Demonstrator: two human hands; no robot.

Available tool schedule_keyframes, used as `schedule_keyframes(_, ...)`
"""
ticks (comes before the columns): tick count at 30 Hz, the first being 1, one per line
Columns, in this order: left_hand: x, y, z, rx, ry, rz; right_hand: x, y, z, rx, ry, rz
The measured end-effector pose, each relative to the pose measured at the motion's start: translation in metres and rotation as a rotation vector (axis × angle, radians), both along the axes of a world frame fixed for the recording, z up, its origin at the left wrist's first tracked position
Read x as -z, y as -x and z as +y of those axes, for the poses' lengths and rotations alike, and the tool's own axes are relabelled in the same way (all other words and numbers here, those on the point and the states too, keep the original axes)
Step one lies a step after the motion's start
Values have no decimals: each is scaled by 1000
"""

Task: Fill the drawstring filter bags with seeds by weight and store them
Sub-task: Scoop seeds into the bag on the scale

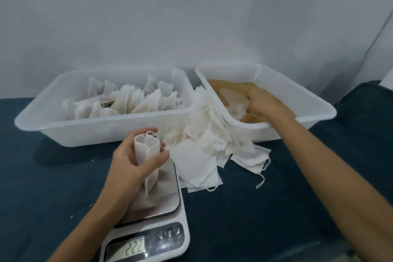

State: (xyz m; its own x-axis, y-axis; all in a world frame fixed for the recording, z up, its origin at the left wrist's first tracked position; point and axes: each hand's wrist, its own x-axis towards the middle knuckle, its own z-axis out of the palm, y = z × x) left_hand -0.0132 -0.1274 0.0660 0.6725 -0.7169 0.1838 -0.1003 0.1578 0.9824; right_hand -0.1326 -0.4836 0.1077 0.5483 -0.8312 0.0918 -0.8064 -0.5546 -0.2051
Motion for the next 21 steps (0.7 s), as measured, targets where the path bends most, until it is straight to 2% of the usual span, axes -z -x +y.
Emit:
schedule_keyframes(7, 4, -1, -2, -1, -3, -18, 3, -5, -6, 2, -17, 228)
schedule_keyframes(15, 3, -2, 0, -20, -14, 13, -1, -7, 5, -12, 72, 336)
schedule_keyframes(18, 4, -4, 0, -20, -32, 8, -10, -14, 24, -56, 314, 134)
schedule_keyframes(21, 6, -5, 0, -8, -28, -3, -12, -23, 76, -241, 346, -291)
